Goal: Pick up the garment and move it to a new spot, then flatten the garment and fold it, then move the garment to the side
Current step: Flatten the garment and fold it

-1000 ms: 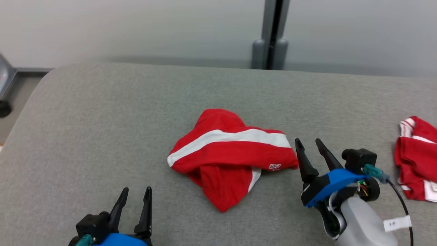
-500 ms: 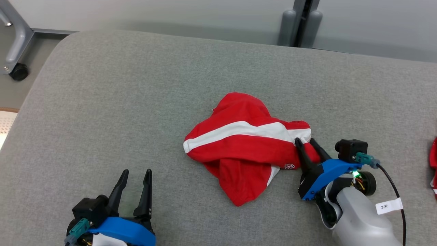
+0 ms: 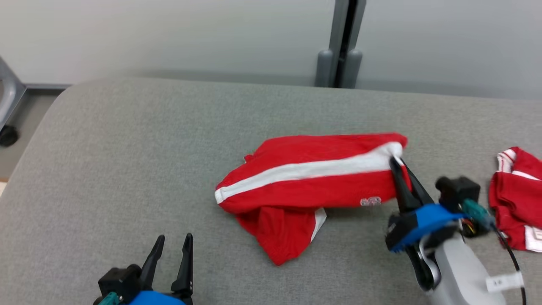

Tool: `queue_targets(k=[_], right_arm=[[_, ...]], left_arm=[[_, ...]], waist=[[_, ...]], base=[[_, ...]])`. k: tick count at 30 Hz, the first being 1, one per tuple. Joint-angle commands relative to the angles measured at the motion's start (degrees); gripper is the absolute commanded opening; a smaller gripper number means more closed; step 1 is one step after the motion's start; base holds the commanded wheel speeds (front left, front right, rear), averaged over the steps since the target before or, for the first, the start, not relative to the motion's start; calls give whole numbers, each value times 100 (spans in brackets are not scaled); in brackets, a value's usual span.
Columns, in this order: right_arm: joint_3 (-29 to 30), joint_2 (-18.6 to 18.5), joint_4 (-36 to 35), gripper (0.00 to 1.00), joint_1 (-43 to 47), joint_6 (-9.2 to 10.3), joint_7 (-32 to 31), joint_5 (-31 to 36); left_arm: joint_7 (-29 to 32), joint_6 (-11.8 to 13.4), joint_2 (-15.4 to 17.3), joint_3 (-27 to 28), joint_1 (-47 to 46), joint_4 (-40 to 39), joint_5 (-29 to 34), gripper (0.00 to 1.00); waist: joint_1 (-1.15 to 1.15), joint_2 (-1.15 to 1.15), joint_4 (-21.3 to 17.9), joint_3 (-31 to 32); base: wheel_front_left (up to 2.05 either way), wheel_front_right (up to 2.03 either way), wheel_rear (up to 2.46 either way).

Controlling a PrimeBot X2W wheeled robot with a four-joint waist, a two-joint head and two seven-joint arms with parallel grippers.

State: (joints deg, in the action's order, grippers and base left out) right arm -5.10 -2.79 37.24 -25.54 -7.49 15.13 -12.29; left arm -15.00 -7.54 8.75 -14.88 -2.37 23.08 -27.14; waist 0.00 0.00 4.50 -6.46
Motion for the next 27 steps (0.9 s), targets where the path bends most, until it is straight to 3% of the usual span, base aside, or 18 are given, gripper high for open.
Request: queue_targets(k=[1, 7, 8, 9, 17, 21, 27], right_arm=[[161, -25, -106, 0, 317, 0, -1, 178], [659, -19, -184, 0, 1369, 0, 1, 634], [721, -20, -161, 45, 1429, 0, 1, 671], [774, -22, -159, 100, 1478, 0, 1, 685], [600, -19, -672, 100, 1498, 0, -1, 503], [412, -19, -796, 100, 1467, 0, 0, 425], [140, -20, -855, 100, 1417, 0, 0, 315]], left_arm=[[-25, 9, -24, 57, 81, 22, 41, 100], [-24, 9, -125, 159, 294, 52, 137, 100], [-24, 10, -134, 174, 308, 55, 151, 100], [-24, 9, -144, 177, 314, 58, 164, 100], [-24, 10, -149, 11, -9, -47, 36, 100], [-24, 10, -31, -560, -460, -72, -405, 100], [39, 9, 369, -1763, -1487, 154, -1681, 100]], waist=[[0, 0, -191, 209], [0, 0, -441, 395], [0, 0, -476, 395], [0, 0, -506, 400], [0, 0, -640, 329], [0, 0, -638, 230], [0, 0, -693, 82]], base=[[0, 0, 0], [0, 0, 0], [0, 0, 0], [0, 0, 0], [0, 0, 0], [0, 0, 0], [0, 0, 0]])
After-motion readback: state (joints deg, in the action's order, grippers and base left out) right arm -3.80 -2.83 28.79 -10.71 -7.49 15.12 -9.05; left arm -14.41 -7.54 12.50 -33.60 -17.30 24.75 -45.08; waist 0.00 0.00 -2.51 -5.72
